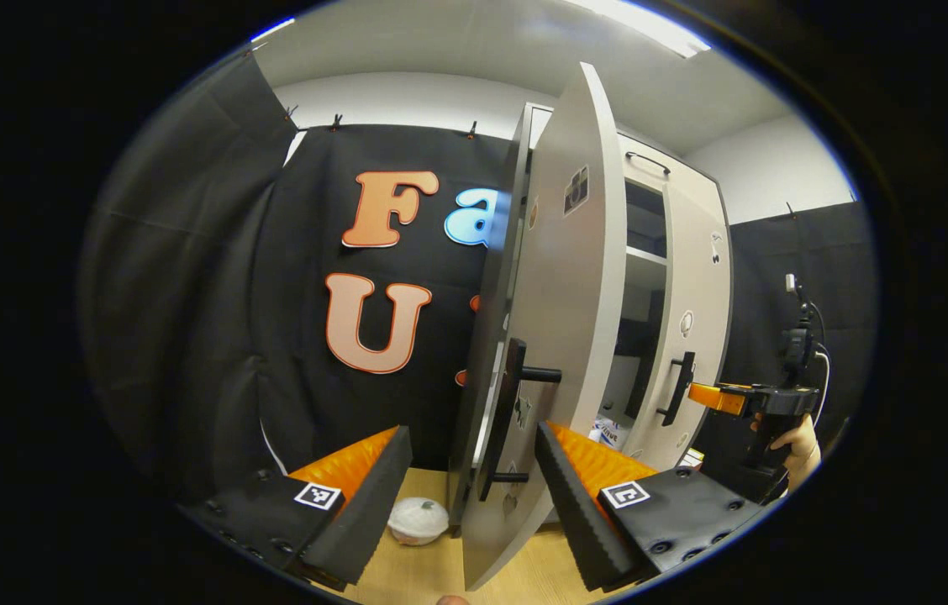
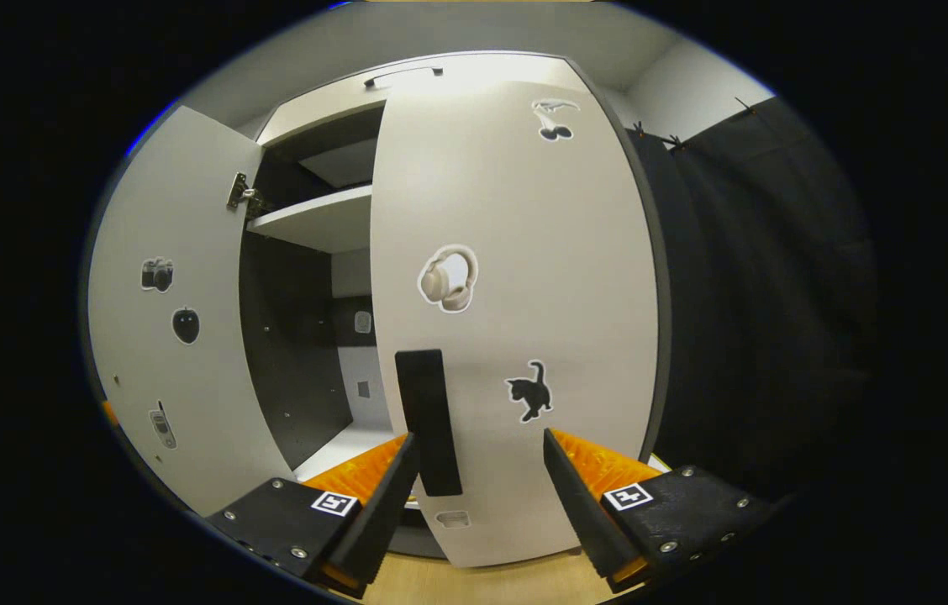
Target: Grab one shoe with the right hand and put it into the shoe cabinet, grab the other shoe with the left hand and put it into the shoe cabinet; then close the right door with the right hand and the left door with the left hand.
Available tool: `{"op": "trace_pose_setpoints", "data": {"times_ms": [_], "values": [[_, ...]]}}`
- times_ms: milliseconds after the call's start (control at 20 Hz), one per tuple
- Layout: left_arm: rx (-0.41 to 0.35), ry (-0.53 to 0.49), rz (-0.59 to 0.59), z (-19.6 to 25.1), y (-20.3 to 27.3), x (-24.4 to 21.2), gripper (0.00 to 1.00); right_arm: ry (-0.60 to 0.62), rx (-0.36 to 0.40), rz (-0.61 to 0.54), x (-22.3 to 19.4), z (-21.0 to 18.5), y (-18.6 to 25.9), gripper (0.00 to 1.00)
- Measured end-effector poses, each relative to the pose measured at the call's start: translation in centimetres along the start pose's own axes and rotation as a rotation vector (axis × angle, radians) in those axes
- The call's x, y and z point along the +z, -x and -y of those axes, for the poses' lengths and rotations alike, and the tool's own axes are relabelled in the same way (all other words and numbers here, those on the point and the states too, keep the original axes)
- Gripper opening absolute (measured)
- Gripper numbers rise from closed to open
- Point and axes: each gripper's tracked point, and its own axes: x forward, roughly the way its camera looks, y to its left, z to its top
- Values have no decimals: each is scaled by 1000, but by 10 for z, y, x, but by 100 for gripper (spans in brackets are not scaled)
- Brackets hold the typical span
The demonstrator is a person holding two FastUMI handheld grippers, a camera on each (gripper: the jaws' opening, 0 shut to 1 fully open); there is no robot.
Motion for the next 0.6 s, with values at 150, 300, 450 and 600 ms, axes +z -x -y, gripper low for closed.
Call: {"op": "trace_pose_setpoints", "data": {"times_ms": [150,300,450,600], "values": [[-9,-33,-2,10,-1,1,96,2,-2,48,23,12,37,92],[-38,-23,-14,25,-6,-3,94,-14,24,67,37,14,65,92],[-83,-7,-24,45,-10,-6,94,6,37,99,48,14,83,92],[-106,-25,-26,64,-18,-8,99,21,28,107,48,22,91,92]]}}
